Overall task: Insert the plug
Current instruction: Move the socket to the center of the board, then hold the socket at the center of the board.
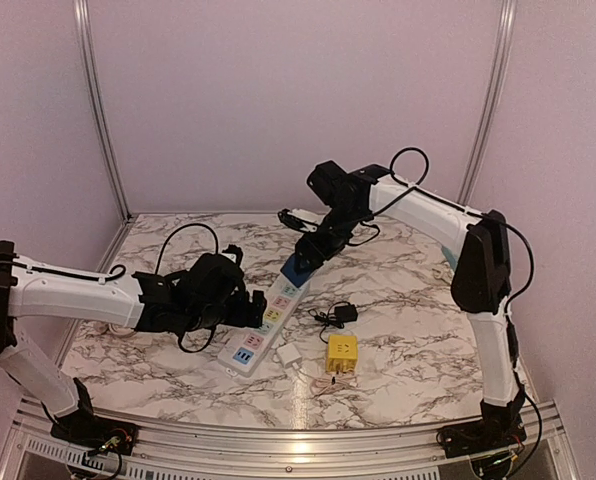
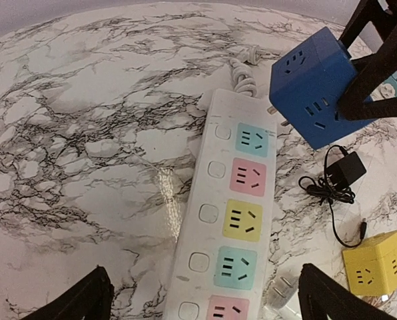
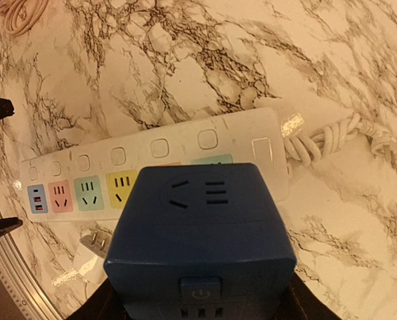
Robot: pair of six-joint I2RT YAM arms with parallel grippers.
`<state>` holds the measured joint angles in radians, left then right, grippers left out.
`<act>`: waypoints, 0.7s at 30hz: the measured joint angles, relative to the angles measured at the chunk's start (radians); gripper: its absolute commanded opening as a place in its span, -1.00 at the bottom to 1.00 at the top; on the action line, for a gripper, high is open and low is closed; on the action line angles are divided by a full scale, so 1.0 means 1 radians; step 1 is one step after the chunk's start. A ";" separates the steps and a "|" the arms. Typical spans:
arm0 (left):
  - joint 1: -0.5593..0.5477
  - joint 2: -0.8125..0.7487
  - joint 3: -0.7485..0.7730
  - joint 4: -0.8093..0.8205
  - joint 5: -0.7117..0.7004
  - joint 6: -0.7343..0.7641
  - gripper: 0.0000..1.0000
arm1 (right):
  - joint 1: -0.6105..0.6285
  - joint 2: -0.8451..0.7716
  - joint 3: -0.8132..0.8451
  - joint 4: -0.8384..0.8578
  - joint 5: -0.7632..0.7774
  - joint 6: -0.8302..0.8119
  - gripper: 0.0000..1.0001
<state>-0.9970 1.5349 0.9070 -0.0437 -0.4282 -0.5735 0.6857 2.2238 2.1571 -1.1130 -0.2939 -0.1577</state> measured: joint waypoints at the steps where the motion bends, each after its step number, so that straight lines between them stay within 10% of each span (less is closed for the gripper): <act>1: 0.006 -0.010 -0.014 0.000 -0.004 -0.016 0.98 | 0.006 0.006 0.011 0.000 0.000 0.000 -1.00; 21: 0.075 -0.083 -0.149 -0.011 -0.053 -0.190 0.98 | 0.087 0.123 0.069 -0.015 0.052 0.000 -1.00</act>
<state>-0.9218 1.4517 0.7578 -0.0547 -0.4816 -0.7639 0.7723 2.3470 2.2265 -1.1278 -0.2417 -0.1577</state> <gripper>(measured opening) 0.989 0.566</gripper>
